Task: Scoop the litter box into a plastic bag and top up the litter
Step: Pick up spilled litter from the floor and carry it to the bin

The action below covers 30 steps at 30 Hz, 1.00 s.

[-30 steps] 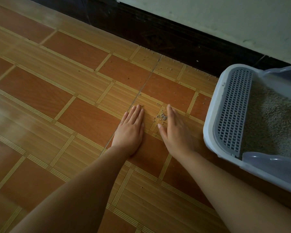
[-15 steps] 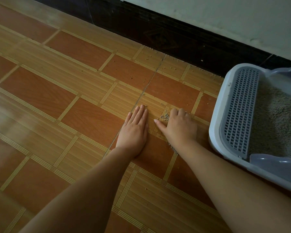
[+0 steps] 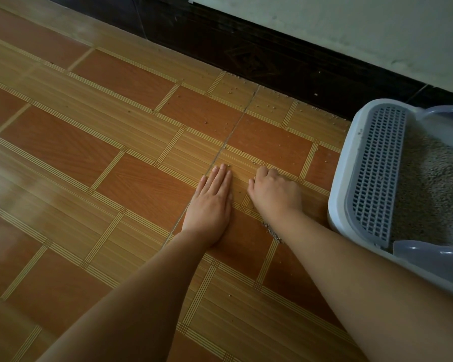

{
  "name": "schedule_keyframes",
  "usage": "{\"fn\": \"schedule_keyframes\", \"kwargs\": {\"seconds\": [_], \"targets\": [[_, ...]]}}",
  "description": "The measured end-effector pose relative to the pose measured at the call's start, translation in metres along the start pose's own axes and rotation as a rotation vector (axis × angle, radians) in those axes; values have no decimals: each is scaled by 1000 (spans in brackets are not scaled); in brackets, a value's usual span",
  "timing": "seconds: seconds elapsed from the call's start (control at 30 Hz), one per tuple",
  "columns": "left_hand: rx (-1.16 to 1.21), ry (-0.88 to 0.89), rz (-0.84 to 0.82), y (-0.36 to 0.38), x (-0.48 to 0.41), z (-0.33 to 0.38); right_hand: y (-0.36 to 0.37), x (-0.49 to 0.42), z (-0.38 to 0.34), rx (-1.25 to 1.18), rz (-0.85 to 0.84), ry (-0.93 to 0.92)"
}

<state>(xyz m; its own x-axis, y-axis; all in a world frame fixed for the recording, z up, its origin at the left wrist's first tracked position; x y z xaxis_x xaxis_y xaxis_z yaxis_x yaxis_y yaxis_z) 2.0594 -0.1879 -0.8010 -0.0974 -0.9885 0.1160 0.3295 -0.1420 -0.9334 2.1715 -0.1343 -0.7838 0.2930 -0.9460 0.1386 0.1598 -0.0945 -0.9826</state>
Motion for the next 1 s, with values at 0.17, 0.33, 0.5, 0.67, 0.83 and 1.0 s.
{"fn": "schedule_keyframes", "kwargs": {"seconds": [0.17, 0.33, 0.5, 0.67, 0.83, 1.0], "targets": [[4, -4, -6, -1, 0, 0, 0, -1, -1, 37, -42, -27], [-14, -7, -12, -1, 0, 1, 1, -1, 0, 39, -27, -83], [-11, -1, -9, -1, 0, 1, -1, 0, 7, 72, 18, -78], [-5, 0, -8, -1, 0, 1, 0, -2, 5, 50, 1, -88], [-7, -4, -14, -1, 0, 1, 1, -2, 1, 74, -94, -60], [-11, -8, -4, 1, -1, 0, -2, -2, 1, 75, -174, -45]]}}
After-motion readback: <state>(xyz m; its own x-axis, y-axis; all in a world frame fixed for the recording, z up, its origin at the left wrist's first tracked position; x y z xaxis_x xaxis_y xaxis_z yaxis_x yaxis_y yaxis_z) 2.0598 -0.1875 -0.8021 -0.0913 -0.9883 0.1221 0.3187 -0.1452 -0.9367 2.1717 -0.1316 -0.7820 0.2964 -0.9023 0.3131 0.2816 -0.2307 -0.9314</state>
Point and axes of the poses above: each hand's wrist, its own x-axis away from the middle knuckle, its own y-axis out of the palm, z = x × y, the point moved 5 cm from there along -x, towards the middle knuckle, and after that the axes turned 2 degrees about y, right-handed, at the moved point
